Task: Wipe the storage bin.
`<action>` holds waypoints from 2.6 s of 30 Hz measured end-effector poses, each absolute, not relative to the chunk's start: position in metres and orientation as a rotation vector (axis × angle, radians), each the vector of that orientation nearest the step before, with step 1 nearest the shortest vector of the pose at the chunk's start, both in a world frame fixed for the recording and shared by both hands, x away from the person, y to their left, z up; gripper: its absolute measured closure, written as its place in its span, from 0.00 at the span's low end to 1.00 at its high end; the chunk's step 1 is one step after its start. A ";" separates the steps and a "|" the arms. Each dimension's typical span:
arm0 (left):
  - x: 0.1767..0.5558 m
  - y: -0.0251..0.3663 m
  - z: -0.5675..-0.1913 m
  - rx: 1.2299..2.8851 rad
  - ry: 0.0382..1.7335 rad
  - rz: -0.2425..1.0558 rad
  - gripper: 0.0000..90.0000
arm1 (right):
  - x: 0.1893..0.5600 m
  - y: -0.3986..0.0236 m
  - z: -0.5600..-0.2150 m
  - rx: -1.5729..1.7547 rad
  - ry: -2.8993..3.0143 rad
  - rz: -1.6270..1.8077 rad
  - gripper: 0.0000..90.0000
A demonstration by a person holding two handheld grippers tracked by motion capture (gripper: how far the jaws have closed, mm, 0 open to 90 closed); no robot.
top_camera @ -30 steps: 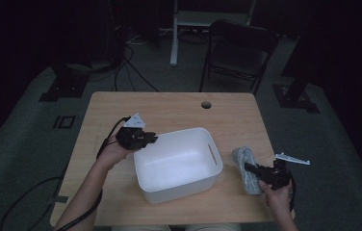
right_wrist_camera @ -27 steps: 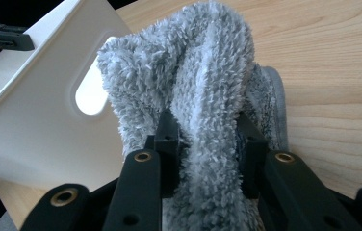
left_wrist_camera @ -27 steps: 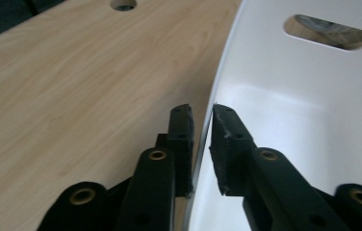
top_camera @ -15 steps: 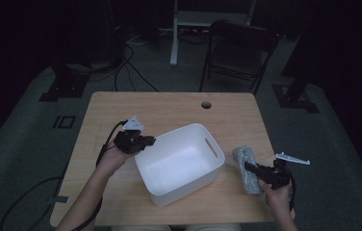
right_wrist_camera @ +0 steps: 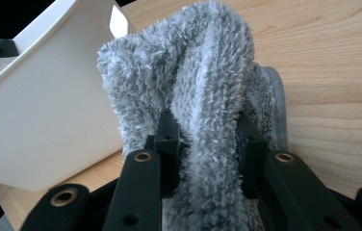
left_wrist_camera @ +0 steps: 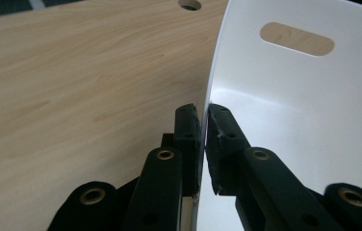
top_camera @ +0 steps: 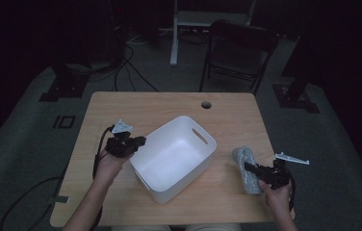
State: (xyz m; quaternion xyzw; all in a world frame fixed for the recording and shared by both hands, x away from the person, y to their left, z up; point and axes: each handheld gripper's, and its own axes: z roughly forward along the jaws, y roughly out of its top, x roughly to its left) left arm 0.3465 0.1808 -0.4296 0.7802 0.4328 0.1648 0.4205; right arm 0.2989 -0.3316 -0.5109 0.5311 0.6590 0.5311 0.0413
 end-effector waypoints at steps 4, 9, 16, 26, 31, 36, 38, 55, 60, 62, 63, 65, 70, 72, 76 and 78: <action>0.341 0.178 -0.430 1.948 1.106 0.470 0.93 | 0.299 -0.331 -0.512 1.625 2.023 1.621 0.77; 0.341 0.181 -0.427 1.949 1.058 0.490 0.85 | 0.300 -0.330 -0.512 1.622 2.027 1.623 0.77; 0.348 0.186 -0.413 1.962 0.933 0.505 0.49 | 0.301 -0.328 -0.513 1.620 2.041 1.619 0.77; 0.369 0.176 -0.420 2.076 0.901 0.454 0.34 | 0.301 -0.324 -0.515 1.609 2.061 1.609 0.77; 0.373 0.175 -0.423 2.122 0.884 0.430 0.67 | 0.301 -0.325 -0.515 1.610 2.062 1.611 0.77; 0.376 0.171 -0.424 2.162 0.902 0.411 0.82 | 0.302 -0.324 -0.515 1.612 2.064 1.610 0.77; 0.376 0.170 -0.424 2.148 0.915 0.412 0.87 | 0.302 -0.325 -0.515 1.610 2.063 1.610 0.77; 0.366 0.171 -0.428 2.055 0.987 0.423 0.98 | 0.302 -0.326 -0.515 1.619 2.058 1.615 0.77; 0.358 0.173 -0.429 2.014 1.054 0.451 0.98 | 0.302 -0.325 -0.516 1.618 2.061 1.611 0.77; 0.356 0.174 -0.430 1.993 1.069 0.462 0.98 | 0.302 -0.325 -0.516 1.618 2.061 1.611 0.77; 0.355 0.175 -0.431 1.982 1.076 0.468 0.98 | 0.302 -0.325 -0.516 1.619 2.065 1.603 0.77; 0.354 0.176 -0.431 1.974 1.087 0.479 0.98 | 0.303 -0.325 -0.516 1.614 2.068 1.601 0.77; 0.349 0.178 -0.432 1.961 1.115 0.518 0.98 | 0.302 -0.324 -0.514 1.613 2.070 1.596 0.77; 0.347 0.180 -0.432 1.946 1.125 0.519 0.98 | 0.302 -0.325 -0.514 1.623 2.047 1.610 0.77; 0.345 0.182 -0.435 1.927 1.105 0.524 0.97 | 0.302 -0.324 -0.511 1.615 2.057 1.619 0.77; 0.345 0.185 -0.437 1.912 1.096 0.513 0.97 | 0.301 -0.321 -0.508 1.590 2.063 1.590 0.77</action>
